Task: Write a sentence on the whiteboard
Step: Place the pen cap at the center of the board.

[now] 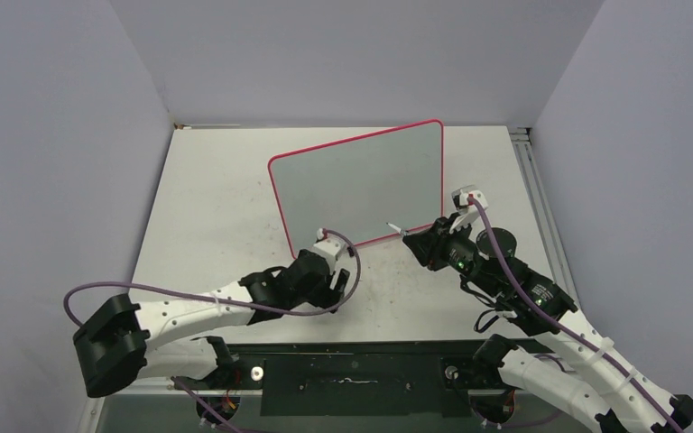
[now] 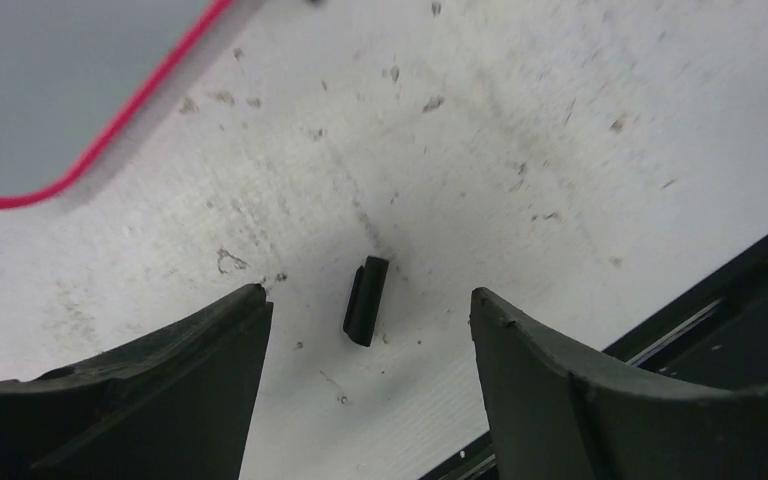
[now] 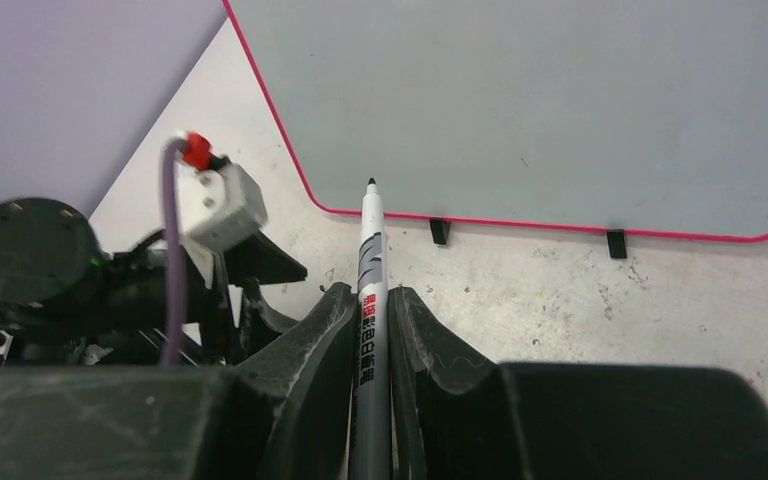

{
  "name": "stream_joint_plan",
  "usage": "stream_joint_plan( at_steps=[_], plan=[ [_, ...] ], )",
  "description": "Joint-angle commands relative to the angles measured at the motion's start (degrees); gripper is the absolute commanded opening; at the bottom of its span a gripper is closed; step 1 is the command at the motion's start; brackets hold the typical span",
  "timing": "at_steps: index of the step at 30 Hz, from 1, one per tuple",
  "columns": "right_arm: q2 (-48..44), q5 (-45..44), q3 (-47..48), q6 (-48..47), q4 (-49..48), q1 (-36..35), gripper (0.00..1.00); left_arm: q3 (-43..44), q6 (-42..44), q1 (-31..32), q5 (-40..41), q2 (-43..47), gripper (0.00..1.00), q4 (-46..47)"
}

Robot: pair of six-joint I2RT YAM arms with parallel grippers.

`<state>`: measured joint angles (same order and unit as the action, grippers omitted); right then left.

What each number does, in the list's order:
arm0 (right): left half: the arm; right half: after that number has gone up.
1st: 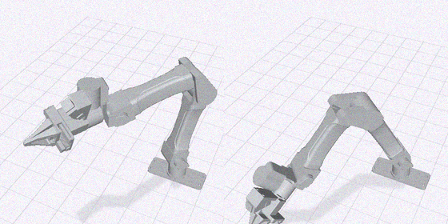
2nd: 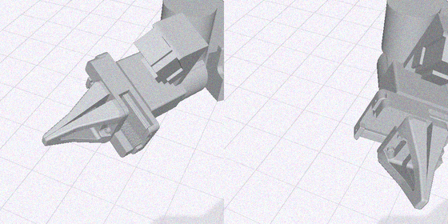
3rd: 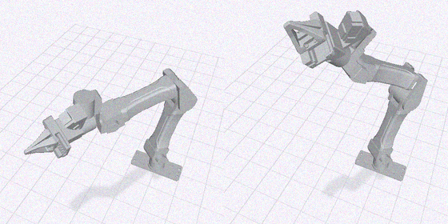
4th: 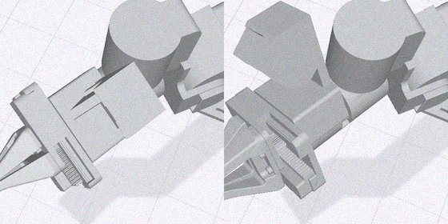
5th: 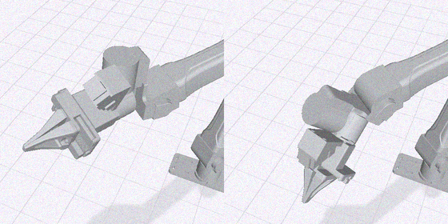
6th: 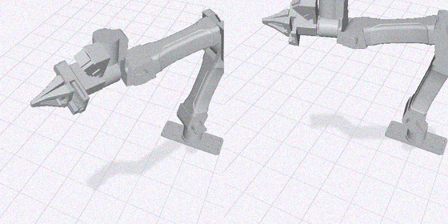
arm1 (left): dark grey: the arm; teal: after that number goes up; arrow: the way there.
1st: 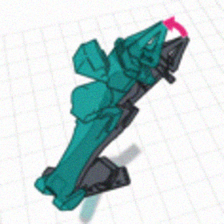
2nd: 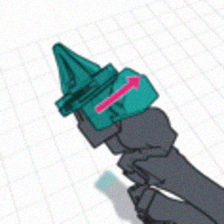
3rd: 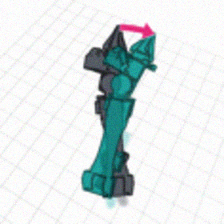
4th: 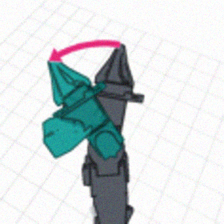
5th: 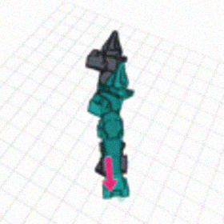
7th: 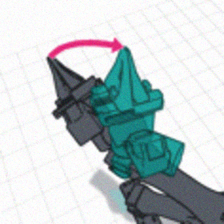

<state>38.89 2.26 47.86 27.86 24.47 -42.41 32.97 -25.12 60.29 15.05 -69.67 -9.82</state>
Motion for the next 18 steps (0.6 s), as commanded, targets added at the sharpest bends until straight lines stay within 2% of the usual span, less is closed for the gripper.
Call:
stream_joint_plan(
  at_steps=[1,8,11,15,18],
  plan=[
    [-0.55,-1.75,0.35,-0.43,-5.74,-0.18,0.05,10.49,0.57,-4.86,-1.8,7.12,0.71,-8.67],
    [-0.3,-2.09,-1.58,-0.45,-15.41,-0.56,0.05,22.15,8.77,-18.43,-13.37,11.76,0.71,-19.66],
    [1.64,-1.48,-2.2,-0.47,-19.83,-1.02,0.05,26.69,13.1,-26.21,-19.74,11.49,0.71,-23.2],
    [5.46,-1.09,-2.5,-1.37,-26.64,-2.94,0.05,30.93,16.11,-38.71,-30.53,10.97,0.72,-23.96],
    [9.11,-2.06,-2.57,-2.1,-31.57,-5.44,0.05,32.39,15.66,-47.05,-39.3,10.94,0.73,-20.18]
  ],
)
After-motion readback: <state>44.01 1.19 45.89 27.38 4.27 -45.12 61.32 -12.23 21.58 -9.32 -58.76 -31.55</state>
